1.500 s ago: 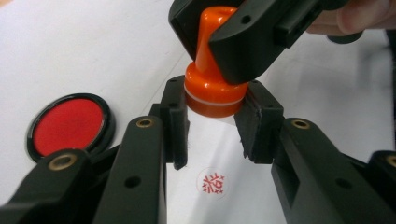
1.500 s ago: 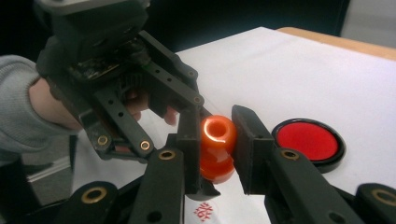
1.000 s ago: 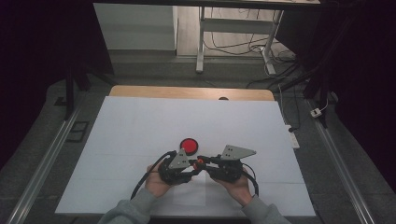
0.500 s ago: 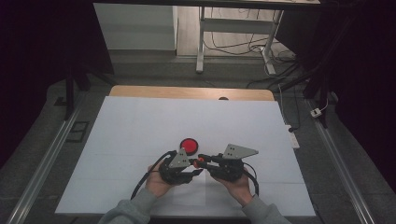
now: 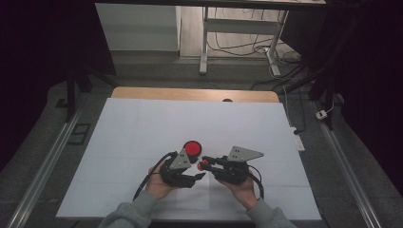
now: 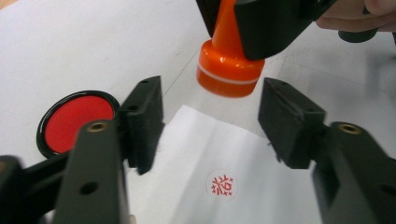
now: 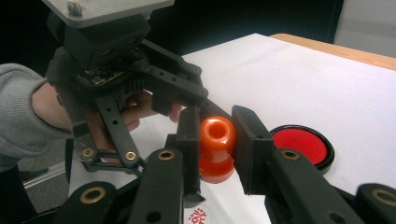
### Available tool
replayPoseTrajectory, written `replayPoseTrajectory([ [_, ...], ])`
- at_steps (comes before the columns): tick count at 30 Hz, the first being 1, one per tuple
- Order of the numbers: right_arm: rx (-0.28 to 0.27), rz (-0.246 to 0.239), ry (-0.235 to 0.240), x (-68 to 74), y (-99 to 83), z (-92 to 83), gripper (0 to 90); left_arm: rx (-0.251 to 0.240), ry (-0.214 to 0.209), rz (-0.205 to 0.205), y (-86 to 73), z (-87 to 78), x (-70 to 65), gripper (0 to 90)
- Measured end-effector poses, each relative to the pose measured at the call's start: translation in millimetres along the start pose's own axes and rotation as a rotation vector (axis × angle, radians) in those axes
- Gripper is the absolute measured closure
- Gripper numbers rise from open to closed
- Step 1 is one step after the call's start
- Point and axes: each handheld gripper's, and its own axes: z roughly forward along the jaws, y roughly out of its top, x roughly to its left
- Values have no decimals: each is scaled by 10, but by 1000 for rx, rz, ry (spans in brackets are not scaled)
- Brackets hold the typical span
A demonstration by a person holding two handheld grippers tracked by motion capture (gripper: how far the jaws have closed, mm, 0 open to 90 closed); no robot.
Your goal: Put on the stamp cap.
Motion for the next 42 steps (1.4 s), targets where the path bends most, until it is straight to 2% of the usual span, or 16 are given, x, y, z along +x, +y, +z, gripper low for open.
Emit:
replayPoseTrajectory([
  [3, -3, 1, -3, -8, 5, -10, 721, 18, -7, -11, -4, -28, 10, 309],
  [6, -5, 1, -5, -18, 9, -20, 721, 27, -11, -22, -11, -72, 23, 278],
  [13, -14, 4, -12, -41, 19, -48, 721, 20, 10, -50, -47, -192, 64, 259],
  [18, -19, 3, -18, -48, 36, -70, 720, 18, 22, -54, -111, -298, 87, 260],
  [26, -30, 1, -30, -69, 64, -107, 721, 9, 54, -89, -275, -510, 145, 261],
  [30, -38, 1, -40, -90, 79, -136, 720, 20, 76, -96, -357, -592, 166, 261],
  [42, -56, 4, -69, -135, 108, -202, 721, 23, 132, -175, -690, -888, 235, 263],
])
